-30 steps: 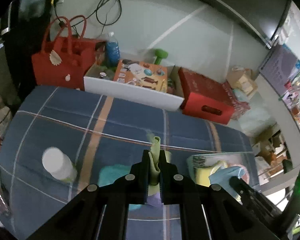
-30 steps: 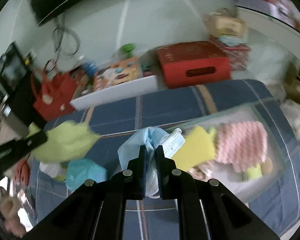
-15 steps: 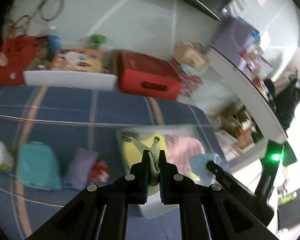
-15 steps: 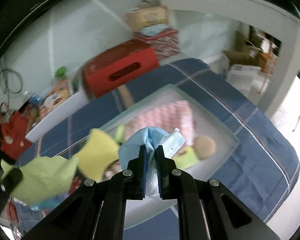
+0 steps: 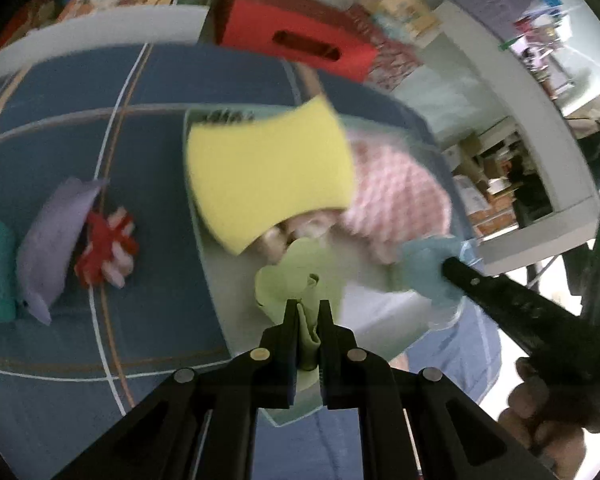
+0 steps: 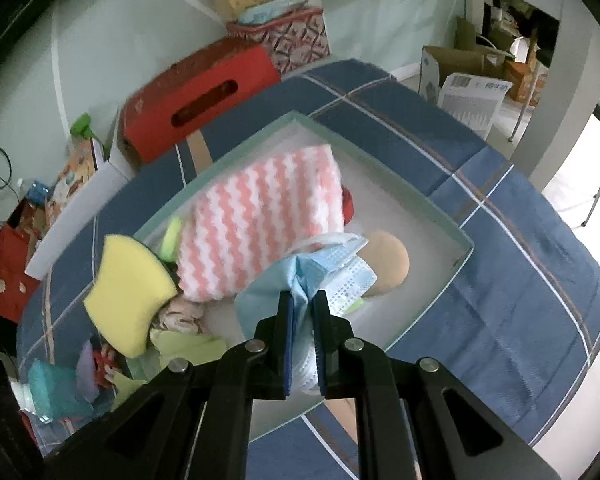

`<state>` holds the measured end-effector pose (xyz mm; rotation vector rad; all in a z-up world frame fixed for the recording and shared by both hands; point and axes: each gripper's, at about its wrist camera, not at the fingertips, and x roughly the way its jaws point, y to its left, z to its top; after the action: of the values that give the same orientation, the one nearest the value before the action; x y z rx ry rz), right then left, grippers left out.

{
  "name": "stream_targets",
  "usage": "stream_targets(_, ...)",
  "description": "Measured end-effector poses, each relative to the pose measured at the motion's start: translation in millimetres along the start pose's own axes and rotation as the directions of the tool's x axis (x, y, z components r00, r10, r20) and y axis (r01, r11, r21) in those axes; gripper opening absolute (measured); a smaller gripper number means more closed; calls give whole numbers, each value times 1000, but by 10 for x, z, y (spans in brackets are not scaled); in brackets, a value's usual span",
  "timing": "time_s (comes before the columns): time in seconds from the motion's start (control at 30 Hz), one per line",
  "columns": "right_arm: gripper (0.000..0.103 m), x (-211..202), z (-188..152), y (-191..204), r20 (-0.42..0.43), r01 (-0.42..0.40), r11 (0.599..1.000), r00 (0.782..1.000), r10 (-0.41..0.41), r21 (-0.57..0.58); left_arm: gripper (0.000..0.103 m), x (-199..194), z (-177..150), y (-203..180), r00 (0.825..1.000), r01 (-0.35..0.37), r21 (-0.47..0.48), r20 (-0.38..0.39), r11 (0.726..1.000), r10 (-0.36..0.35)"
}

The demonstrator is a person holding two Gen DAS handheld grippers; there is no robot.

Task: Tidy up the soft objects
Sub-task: 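Carry the green cloth and face mask with both tools over the tray, then open the left tool over the tray while the right tool releases the face mask, then move both open tools back toward the red pipe-cleaner toy and purple pouch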

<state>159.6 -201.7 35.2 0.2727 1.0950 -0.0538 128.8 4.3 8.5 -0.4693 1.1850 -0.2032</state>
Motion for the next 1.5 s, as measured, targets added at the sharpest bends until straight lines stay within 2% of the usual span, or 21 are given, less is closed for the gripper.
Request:
stream_targets(0.2,12,132,-36,19,-36,10,1000,999,-10,-14,9,127,-56,88,997,-59,-19,-41,998,59)
stream_targets(0.4,12,140,-45,28,-43,22,1000,999,-23,-21,12,75,-70,131,997,-67,-36,-39,997,66)
stream_targets(0.47,16,100,-41,36,-34,26,999,999,-27,-22,15,20,-57,99,997,-74,-25,-25,997,73)
stream_targets(0.53,32,64,-34,48,-27,30,999,999,-30,-20,20,-52,-55,72,997,-80,-19,-12,997,80)
stream_targets(0.6,39,22,-33,64,-14,38,999,999,-39,-25,21,-106,-50,56,997,-73,-15,0,997,73)
stream_targets(0.63,39,12,-28,78,-10,41,999,999,-41,-30,22,-147,-52,48,997,-71,-13,9,997,71)
stream_targets(0.73,40,-4,-34,101,-9,46,998,999,-46,-42,38,-238,-47,35,997,-75,-10,32,997,75)
stream_targets(0.77,40,-7,-37,110,-9,46,998,999,-46,-46,54,-284,-47,38,996,-75,-10,45,997,75)
stream_targets(0.8,40,-16,-42,121,-8,47,998,999,-48,-51,65,-315,-41,37,996,-73,-10,55,997,74)
stream_targets(0.9,42,-41,-55,149,-1,55,997,998,-55,-60,69,-414,-28,60,994,-76,-13,84,997,77)
stream_targets(0.97,42,-51,-62,179,5,67,995,998,-67,-71,79,-454,-8,105,990,-96,-27,100,995,98)
stream_targets(1.0,47,-52,-68,199,5,72,994,997,-72,-80,84,-473,-5,138,988,-110,-36,108,993,113)
stream_targets(1.03,57,-51,-73,218,5,73,994,997,-73,-86,86,-487,-2,164,985,-124,-44,114,991,128)
stream_targets(1.13,61,-66,-92,285,8,62,992,998,-61,-107,93,-518,15,287,972,-186,-80,132,979,196)
stream_targets(1.17,64,-78,-99,313,13,65,991,998,-64,-115,99,-527,15,312,965,-210,-87,141,974,220)
stream_targets(1.23,84,-108,-117,384,32,72,989,997,-68,-132,103,-572,20,337,949,-254,-95,170,962,267)
stream_targets(1.33,86,-183,-145,524,59,38,984,998,-28,-175,103,-692,21,382,922,-310,-104,211,945,325)
stream_targets(1.5,86,-275,-185,699,84,-9,976,996,28,-216,103,-858,18,481,905,-327,-126,242,937,349)
